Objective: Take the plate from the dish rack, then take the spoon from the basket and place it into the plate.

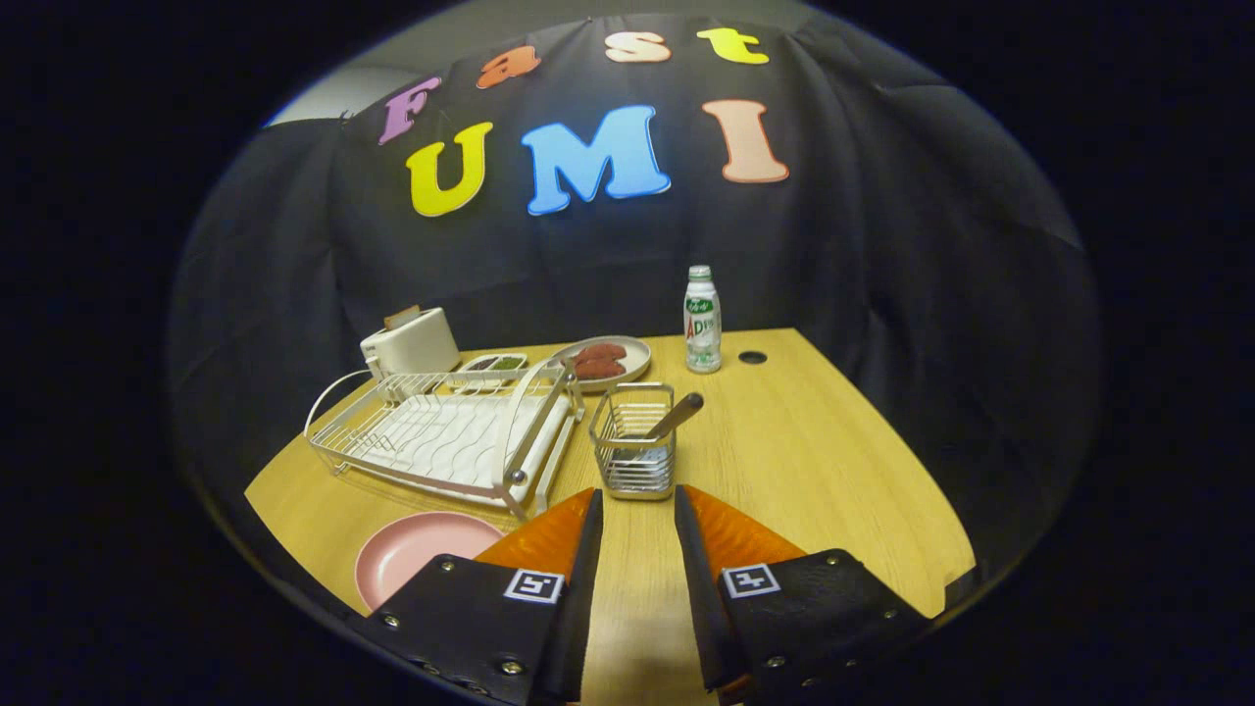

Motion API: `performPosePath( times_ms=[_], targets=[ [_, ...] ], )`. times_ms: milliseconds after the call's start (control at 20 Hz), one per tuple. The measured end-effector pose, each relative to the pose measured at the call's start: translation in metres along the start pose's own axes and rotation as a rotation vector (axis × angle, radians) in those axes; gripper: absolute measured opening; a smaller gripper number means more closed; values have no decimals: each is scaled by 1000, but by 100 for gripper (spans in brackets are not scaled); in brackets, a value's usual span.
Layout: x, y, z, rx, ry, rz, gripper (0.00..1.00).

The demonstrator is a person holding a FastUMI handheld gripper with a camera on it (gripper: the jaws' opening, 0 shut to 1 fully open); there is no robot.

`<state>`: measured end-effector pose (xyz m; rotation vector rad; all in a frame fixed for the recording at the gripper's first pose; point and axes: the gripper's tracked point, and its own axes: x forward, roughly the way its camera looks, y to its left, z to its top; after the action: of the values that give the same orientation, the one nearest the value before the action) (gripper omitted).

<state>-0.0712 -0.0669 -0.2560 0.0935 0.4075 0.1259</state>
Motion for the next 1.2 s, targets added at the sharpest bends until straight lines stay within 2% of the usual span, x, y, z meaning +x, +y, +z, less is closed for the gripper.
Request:
performPosePath(
  times_ms=[200, 500, 1150, 1200],
  targets=[
    [6, -16, 18, -21, -120, -22, 45],
    [41, -30, 24, -30, -193, -14, 45],
    [111, -29, 34, 43, -246, 23, 44],
    [112, -25, 35, 46, -243, 37, 40]
  ],
)
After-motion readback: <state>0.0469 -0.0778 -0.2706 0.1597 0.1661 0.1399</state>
